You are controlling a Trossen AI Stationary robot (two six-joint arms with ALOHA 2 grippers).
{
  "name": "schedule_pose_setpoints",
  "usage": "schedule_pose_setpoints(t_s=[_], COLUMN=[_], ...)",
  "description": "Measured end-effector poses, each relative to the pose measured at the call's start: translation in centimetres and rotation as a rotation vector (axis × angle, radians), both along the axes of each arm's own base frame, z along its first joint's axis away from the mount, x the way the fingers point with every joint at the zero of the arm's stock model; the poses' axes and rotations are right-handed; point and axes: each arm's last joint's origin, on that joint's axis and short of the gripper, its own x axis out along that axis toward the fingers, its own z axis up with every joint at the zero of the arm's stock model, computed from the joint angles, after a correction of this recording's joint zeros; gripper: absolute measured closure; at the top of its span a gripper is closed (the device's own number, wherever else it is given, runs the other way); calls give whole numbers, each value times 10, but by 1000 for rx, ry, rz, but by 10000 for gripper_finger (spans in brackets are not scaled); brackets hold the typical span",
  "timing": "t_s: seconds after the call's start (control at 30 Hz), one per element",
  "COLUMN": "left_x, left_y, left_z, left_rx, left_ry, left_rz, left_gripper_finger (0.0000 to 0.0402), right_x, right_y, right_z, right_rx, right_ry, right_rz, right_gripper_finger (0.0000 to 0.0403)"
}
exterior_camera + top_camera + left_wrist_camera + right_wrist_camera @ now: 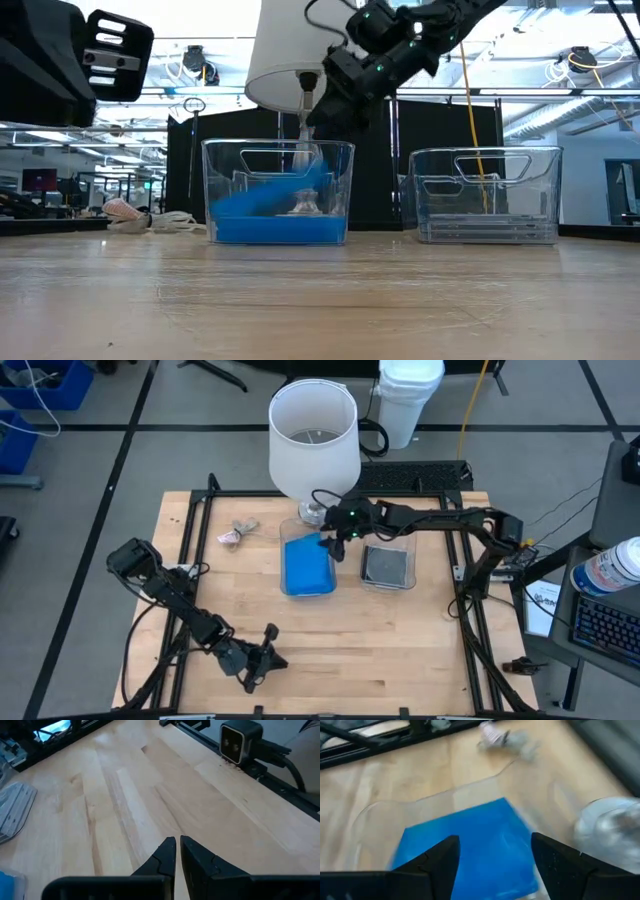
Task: Pick & place jewel cases by type
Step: Return to Home Position
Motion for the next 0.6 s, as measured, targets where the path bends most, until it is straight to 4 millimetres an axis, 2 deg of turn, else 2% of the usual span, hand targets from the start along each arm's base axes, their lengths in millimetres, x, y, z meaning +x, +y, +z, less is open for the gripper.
schedule_pose_setpoints(t_s=[0.2, 0.3, 0.37, 0.43, 0.6], left_x=[3, 7, 12, 18, 34], left_y=[4, 8, 14, 19, 26], left_z=[0, 0, 1, 4, 14], left_rx=[10, -38, -59, -46, 76], left_ry=[-3, 3, -5, -9, -44], left_rz=[12, 70, 136, 143, 128], left_gripper_finger=[366, 366, 366, 366, 366], right_x=[-18, -31, -40, -46, -61], right_y=[5, 14, 31, 56, 120], right_z=[36, 56, 68, 76, 66], right_rx=[-70, -50, -84, -175, -394], right_ry=[-69, -116, -125, -133, -87], right_rz=[-28, 77, 208, 291, 356], right_gripper_finger=[167, 173, 194, 229, 341])
